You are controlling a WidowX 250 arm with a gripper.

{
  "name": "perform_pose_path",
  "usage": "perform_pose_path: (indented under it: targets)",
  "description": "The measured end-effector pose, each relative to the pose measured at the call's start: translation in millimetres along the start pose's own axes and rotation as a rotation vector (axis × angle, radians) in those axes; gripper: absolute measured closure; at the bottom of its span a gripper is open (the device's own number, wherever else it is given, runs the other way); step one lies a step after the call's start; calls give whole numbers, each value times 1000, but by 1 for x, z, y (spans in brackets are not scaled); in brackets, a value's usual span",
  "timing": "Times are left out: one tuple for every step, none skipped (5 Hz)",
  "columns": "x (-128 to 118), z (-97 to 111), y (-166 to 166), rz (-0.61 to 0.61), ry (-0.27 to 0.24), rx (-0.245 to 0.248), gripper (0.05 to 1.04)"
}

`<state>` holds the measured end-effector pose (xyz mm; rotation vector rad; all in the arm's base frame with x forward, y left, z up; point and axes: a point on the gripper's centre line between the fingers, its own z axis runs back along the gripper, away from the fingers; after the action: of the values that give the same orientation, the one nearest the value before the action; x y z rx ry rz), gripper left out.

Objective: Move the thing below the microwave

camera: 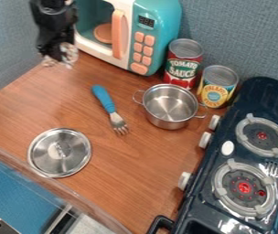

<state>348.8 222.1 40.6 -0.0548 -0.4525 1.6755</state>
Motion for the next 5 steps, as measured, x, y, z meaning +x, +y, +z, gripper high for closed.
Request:
perform_pose_path:
  targets:
    - [37,-33,-7,38,24,28,565]
    - [46,-52,-11,52,43,52,565]
    - [44,-66,-15,70,73,71,482]
    - [40,-66,-15,77,100,76,179]
    - [37,-66,-15,70,111,77,77]
